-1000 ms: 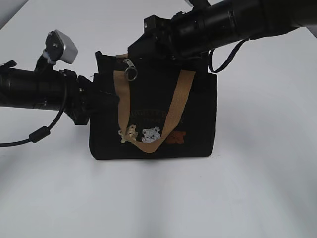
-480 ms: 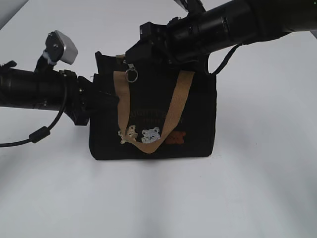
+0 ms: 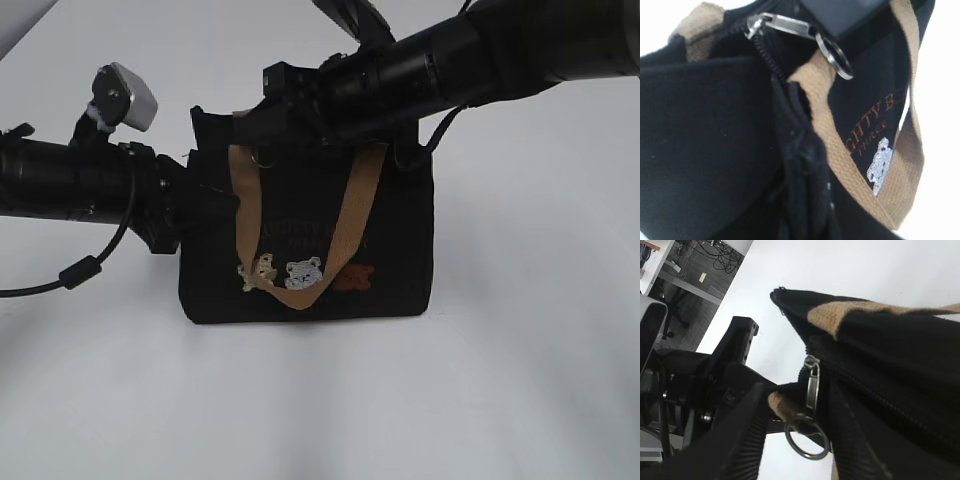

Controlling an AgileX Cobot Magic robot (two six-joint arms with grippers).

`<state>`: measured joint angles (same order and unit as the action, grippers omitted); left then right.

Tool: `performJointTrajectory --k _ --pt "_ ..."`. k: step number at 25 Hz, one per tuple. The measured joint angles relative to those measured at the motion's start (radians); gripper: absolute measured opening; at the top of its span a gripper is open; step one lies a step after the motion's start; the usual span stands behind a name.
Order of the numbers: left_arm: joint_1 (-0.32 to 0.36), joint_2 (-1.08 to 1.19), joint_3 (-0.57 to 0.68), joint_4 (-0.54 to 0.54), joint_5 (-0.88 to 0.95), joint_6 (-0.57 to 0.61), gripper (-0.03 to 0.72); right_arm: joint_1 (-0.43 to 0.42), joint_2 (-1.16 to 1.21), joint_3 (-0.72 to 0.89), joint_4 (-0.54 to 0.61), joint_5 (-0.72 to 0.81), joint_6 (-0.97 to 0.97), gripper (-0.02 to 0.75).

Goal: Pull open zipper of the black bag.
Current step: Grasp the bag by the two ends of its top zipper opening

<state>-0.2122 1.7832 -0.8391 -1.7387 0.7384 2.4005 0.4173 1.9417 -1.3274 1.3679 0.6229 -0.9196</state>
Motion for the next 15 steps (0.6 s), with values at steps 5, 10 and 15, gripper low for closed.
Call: performJointTrajectory --k 5,10,15 --pt "0.000 0.000 0.000 0.001 -0.005 0.000 0.067 0.003 0.009 0.000 0.004 -0.009 0.022 0.218" --pt "0.000 0.000 0.000 0.001 -0.005 0.000 0.067 0.007 0.008 0.000 0.006 -0.020 0.041 0.008" --pt "0.000 0.000 0.000 0.001 0.005 0.000 0.067 -0.047 -0.011 0.000 -0.047 0.035 0.086 0.005"
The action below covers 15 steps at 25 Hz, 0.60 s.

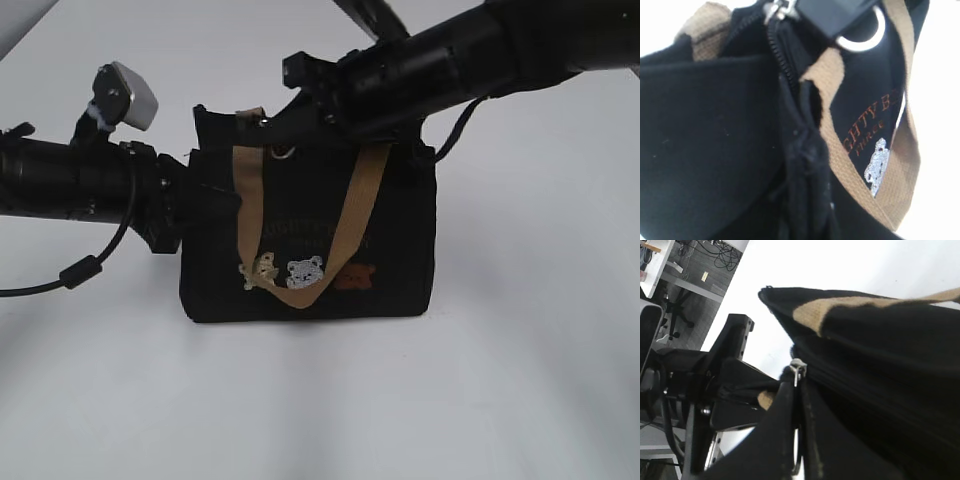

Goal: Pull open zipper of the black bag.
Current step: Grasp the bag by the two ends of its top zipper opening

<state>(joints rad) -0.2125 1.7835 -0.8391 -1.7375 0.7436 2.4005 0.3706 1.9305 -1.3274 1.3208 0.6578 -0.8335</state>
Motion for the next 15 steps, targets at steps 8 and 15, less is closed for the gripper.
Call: performJointTrajectory --k 8,15 --pt "-0.001 0.000 0.000 -0.002 0.005 0.000 0.067 -0.183 -0.029 0.000 -0.149 0.202 0.107 0.003" --pt "-0.001 0.000 0.000 -0.002 0.008 0.001 0.067 -0.259 -0.094 0.000 -0.279 0.259 0.159 0.003"
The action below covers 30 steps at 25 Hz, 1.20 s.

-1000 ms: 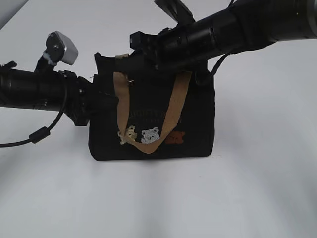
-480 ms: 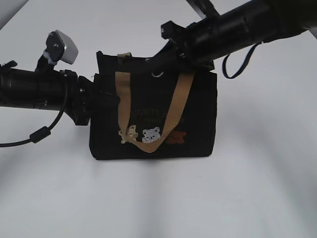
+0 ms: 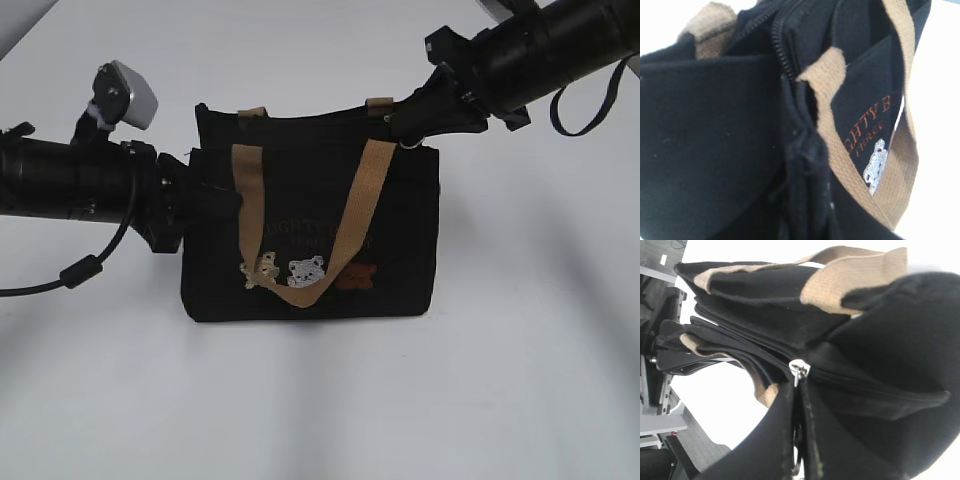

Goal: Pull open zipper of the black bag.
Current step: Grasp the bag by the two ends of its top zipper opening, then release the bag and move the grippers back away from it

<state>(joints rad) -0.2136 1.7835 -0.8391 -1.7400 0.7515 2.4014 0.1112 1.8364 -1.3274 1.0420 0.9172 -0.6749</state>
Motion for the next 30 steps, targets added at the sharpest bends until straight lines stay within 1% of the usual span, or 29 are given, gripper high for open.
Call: performJointTrajectory --k 4,9,11,12,13,14,15,16,17,18,19,21,23,24,27,29,30 --pt "0.000 0.000 0.000 0.000 0.000 0.000 0.067 -0.007 -0.014 0.000 -0.035 0.000 0.022 0.003" --pt "0.000 0.000 0.000 0.000 0.000 -0.002 0.067 -0.007 -0.014 0.000 -0.041 0.002 0.027 0.003" --pt "0.000 0.000 0.000 0.000 0.000 -0.035 0.067 -0.007 -0.014 0.000 -0.041 0.009 0.030 0.010" --pt "0.000 0.000 0.000 0.001 0.000 -0.067 0.072 -0.007 -0.014 0.000 -0.042 0.014 0.030 0.029" --pt "0.000 -0.001 0.000 0.002 -0.002 -0.102 0.095 -0.007 -0.014 0.000 -0.042 0.025 0.030 0.069" --pt "0.000 -0.004 0.000 0.002 -0.004 -0.132 0.133 -0.007 -0.015 0.000 -0.044 0.042 0.030 0.130" --pt "0.000 -0.010 0.000 0.004 -0.007 -0.169 0.195 -0.007 -0.017 0.000 -0.048 0.061 0.030 0.206" --pt "0.000 -0.019 0.000 0.008 -0.007 -0.217 0.267 -0.007 -0.020 0.000 -0.052 0.079 0.030 0.269" --pt "0.000 -0.031 0.000 0.029 -0.009 -0.269 0.321 -0.007 -0.027 0.000 -0.056 0.097 0.030 0.329" --pt "0.000 -0.049 0.000 0.067 -0.011 -0.345 0.372 -0.007 -0.038 0.000 -0.067 0.115 0.032 0.365" --pt "0.000 -0.070 0.000 0.118 -0.013 -0.431 0.401 -0.007 -0.051 0.000 -0.088 0.127 0.038 0.380" --pt "0.000 -0.114 0.000 0.232 -0.030 -0.609 0.419 -0.007 -0.093 0.000 -0.156 0.152 0.077 0.393" --pt "0.000 -0.170 0.000 0.366 -0.059 -0.832 0.409 -0.007 -0.140 0.000 -0.269 0.179 0.135 0.395" --pt "0.000 -0.194 0.000 0.429 -0.073 -0.969 0.400 -0.007 -0.166 0.000 -0.320 0.189 0.175 0.396" --pt "0.000 -0.276 0.000 0.712 -0.098 -1.366 0.364 -0.007 -0.239 0.001 -0.480 0.239 0.294 0.398" --pt "0.000 -0.322 0.000 0.873 -0.090 -1.563 0.348 -0.007 -0.294 0.002 -0.562 0.277 0.356 0.396" --pt "0.000 -0.347 0.000 0.940 -0.090 -1.641 0.340 -0.007 -0.325 0.002 -0.593 0.285 0.383 0.391"
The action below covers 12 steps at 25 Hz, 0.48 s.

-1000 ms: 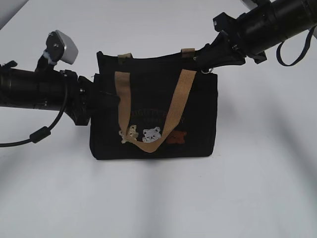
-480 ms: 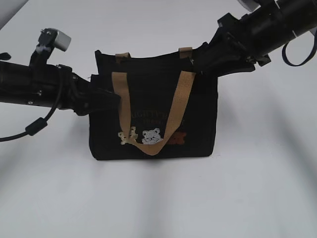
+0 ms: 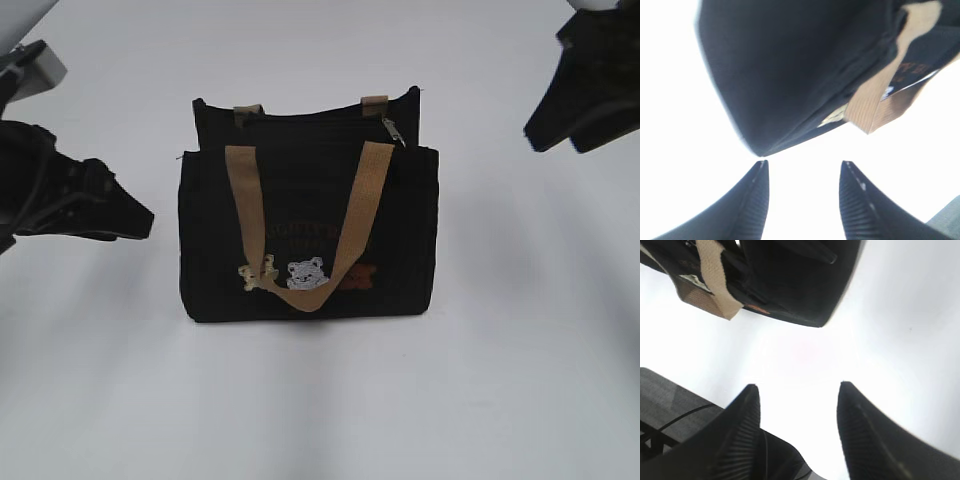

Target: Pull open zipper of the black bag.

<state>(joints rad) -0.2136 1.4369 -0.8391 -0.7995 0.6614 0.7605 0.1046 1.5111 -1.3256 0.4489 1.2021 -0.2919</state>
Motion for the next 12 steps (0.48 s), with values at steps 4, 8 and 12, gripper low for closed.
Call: performJointTrajectory --k 4,8,12 --pt "0.000 -0.114 0.002 0.192 0.032 -0.204 0.312 0.000 -0.137 0.004 -0.088 0.007 0.055 0.365" --pt "0.000 -0.266 0.036 0.367 0.085 -0.408 0.302 0.000 -0.315 0.103 -0.136 0.007 0.075 0.359" --pt "0.000 -0.466 0.074 0.532 0.205 -0.558 0.301 0.000 -0.521 0.328 -0.221 0.009 0.087 0.359"
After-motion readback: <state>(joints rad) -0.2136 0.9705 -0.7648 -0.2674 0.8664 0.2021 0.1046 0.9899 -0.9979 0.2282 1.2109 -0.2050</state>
